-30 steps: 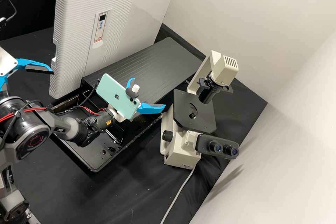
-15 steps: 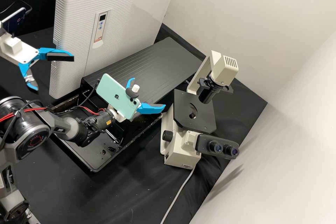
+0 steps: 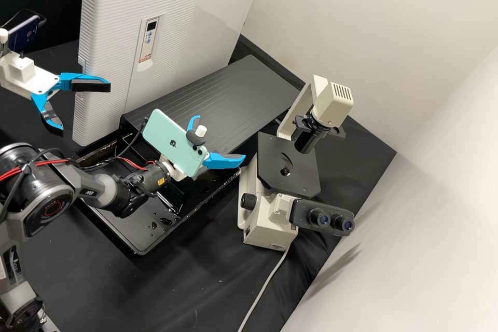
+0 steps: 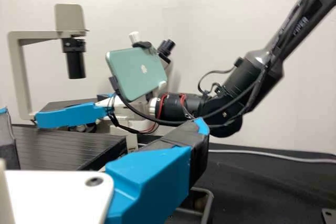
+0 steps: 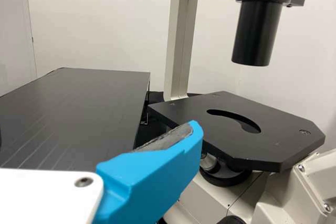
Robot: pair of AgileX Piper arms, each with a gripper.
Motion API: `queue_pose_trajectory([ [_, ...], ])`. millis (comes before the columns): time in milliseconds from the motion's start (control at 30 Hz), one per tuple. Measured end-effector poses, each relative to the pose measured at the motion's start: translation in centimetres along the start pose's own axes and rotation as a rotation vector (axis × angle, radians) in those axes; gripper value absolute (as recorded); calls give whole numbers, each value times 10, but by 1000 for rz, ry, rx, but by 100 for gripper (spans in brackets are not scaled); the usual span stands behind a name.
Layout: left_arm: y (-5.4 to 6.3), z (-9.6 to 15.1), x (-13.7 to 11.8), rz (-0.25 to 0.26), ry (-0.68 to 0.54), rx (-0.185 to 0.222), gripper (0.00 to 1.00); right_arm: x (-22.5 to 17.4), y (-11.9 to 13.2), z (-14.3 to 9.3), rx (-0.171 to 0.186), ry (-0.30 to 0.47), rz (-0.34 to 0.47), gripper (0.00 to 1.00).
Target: Close the incubator door
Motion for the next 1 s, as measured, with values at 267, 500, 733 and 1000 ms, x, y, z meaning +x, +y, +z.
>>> queue_pose_trajectory([
  [267,-5,-5,-17,94,127,-33,100,0,0,0,0,0,0,100],
  [500,-8,-22,-40,207,347,-95,100,0,0,0,0,0,0,100],
  [733,-13,-27,-56,242,453,-134,100,0,0,0,0,0,0,100],
  [1000,-15,-37,-65,282,574,-109,100,0,0,0,0,0,0,100],
])
